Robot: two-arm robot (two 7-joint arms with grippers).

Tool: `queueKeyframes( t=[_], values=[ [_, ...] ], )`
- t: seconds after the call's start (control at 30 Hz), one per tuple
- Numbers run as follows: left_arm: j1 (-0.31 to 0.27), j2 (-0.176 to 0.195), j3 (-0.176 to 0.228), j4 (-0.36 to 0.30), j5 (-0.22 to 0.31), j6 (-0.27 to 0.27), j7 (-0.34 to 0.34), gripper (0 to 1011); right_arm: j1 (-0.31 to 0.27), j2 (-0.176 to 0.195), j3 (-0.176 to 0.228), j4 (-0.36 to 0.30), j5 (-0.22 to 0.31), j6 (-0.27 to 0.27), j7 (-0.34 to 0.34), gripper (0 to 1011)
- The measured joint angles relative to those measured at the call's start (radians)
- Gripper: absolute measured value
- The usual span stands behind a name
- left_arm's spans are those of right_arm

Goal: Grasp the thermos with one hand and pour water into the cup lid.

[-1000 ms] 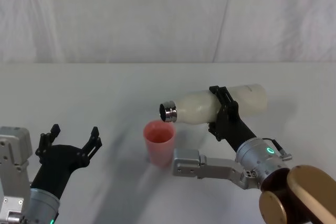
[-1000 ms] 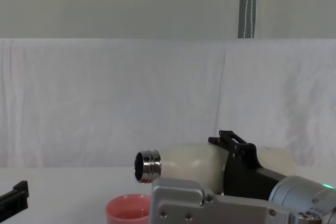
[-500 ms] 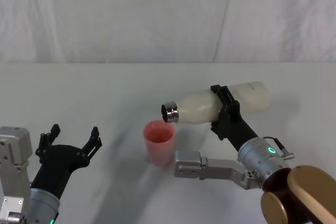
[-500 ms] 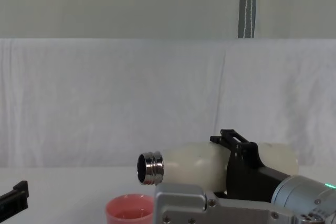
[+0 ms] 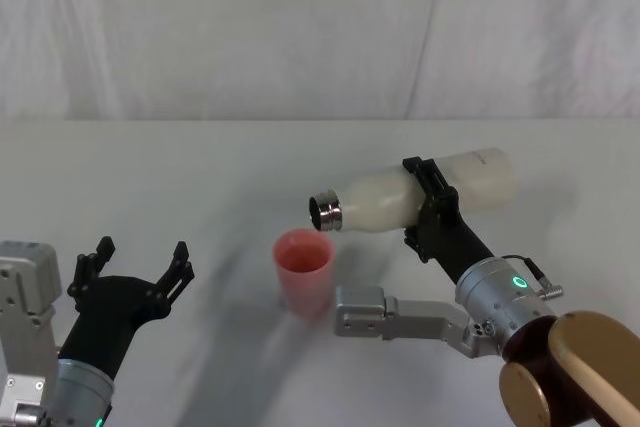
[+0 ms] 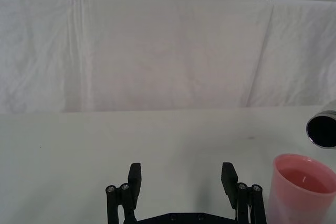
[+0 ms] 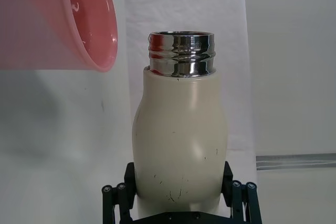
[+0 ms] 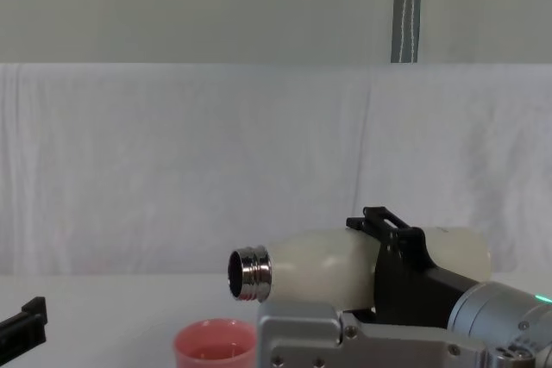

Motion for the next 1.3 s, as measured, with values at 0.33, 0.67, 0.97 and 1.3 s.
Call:
queueKeyframes(
  t=[0.33,0.67,0.97,1.3],
  values=[
    [0.0,0.0,0.0,0.0,0.0,0.0,0.0,1001,0.011,0.008,-0.007,0.001,-0.013,0.0,0.002,951],
    [0.0,0.0,0.0,0.0,0.0,0.0,0.0,1001,0.02,0.017,-0.013,0.0,-0.021,-0.003,0.008,951],
    [0.0,0.0,0.0,0.0,0.0,0.0,0.0,1001,0.025,0.022,-0.018,-0.003,-0.024,-0.007,0.011,951],
    [0.0,0.0,0.0,0.0,0.0,0.0,0.0,1001,0.031,0.024,-0.027,-0.003,-0.03,-0.01,0.011,951]
  ],
)
